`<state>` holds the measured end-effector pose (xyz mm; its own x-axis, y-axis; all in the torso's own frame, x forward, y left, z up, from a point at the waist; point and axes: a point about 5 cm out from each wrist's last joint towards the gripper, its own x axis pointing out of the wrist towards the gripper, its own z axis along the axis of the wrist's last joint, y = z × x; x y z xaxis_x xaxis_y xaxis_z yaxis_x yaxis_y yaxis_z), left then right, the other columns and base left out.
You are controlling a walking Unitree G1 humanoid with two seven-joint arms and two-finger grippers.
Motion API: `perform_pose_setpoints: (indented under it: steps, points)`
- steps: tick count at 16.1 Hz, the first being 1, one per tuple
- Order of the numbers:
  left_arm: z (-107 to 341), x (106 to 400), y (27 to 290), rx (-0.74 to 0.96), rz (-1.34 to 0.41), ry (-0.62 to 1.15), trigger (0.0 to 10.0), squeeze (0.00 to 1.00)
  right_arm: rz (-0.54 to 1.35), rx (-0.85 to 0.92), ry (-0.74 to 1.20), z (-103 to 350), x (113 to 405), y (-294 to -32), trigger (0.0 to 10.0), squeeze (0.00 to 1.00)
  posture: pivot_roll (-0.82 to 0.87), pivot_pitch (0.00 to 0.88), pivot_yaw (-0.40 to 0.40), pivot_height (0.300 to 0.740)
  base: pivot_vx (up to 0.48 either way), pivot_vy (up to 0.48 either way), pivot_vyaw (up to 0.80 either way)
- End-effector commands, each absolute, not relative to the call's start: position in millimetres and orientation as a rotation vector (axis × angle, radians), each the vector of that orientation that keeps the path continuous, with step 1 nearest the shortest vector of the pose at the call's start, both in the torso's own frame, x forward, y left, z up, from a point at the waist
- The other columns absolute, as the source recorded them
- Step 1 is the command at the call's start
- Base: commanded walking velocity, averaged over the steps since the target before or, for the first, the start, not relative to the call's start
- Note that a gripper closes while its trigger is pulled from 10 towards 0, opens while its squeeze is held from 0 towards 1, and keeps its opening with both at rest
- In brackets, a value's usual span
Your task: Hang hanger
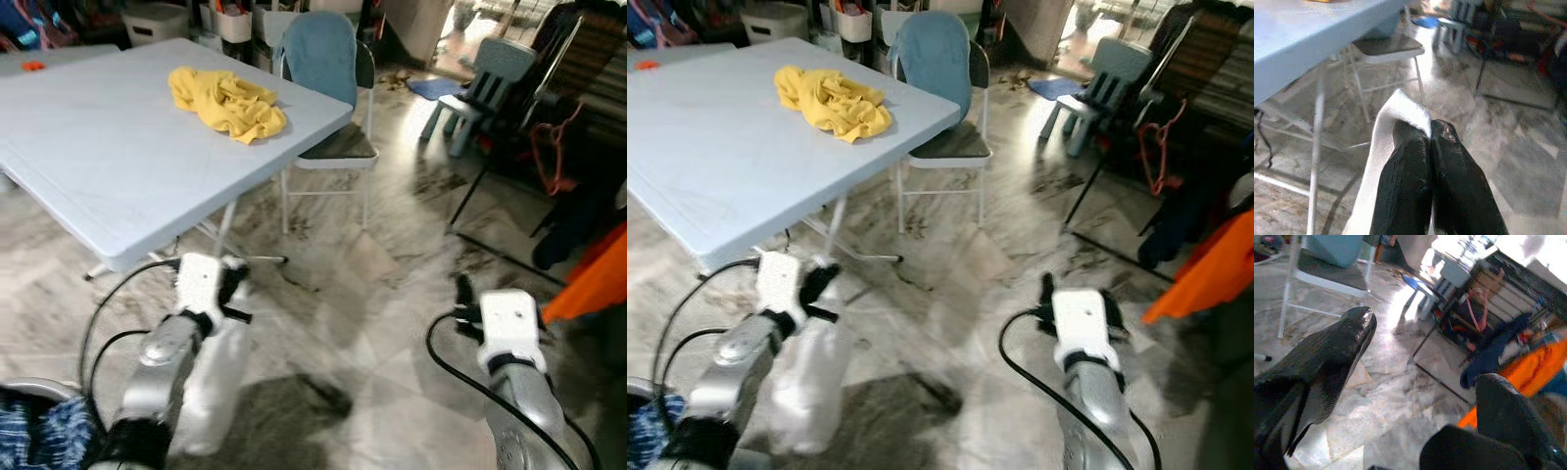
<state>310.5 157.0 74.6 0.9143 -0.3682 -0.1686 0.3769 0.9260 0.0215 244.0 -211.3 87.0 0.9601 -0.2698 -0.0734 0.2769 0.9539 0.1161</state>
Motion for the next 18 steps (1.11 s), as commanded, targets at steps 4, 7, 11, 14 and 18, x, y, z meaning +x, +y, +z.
perform_pose_setpoints:
  steps: [4, 7, 11, 14, 18]
  points:
    - [88.8, 323.5, 146.3, 0.089, -0.441, 0.124, 10.0, 0.0, -0.344, 0.167, 0.034, 86.0, 241.4, -216.1, 10.0, 0.0, 0.13, 0.0, -0.001, 0.74, 0.0, 0.0, 0.0]
    - [91.6, 331.1, 149.9, 0.096, -0.443, 0.133, 10.0, 0.0, -0.341, 0.194, 0.019, 84.2, 251.4, -207.3, 10.0, 0.0, 0.15, 0.0, 0.016, 0.74, 0.0, 0.0, 0.0]
    - [87.3, 327.6, 158.5, 0.025, -0.404, 0.137, 10.0, 0.0, -0.283, 0.147, 0.028, 87.9, 253.4, -212.2, 10.0, 0.0, 0.17, 0.0, -0.048, 0.74, 0.0, 0.0, -0.4]
    - [83.1, 326.3, 168.7, -0.003, -0.363, 0.144, 10.0, 0.0, -0.259, 0.126, 0.018, 93.4, 256.9, -211.8, 10.0, 0.0, 0.16, 0.0, -0.082, 0.74, 0.0, 0.0, -0.8]
    - [83.2, 330.6, 161.2, -0.021, -0.382, 0.142, 10.0, 0.0, -0.234, 0.093, 0.011, 94.3, 251.2, -208.1, 10.0, 0.0, 0.13, 0.0, -0.074, 0.74, 0.0, 0.0, -0.8]
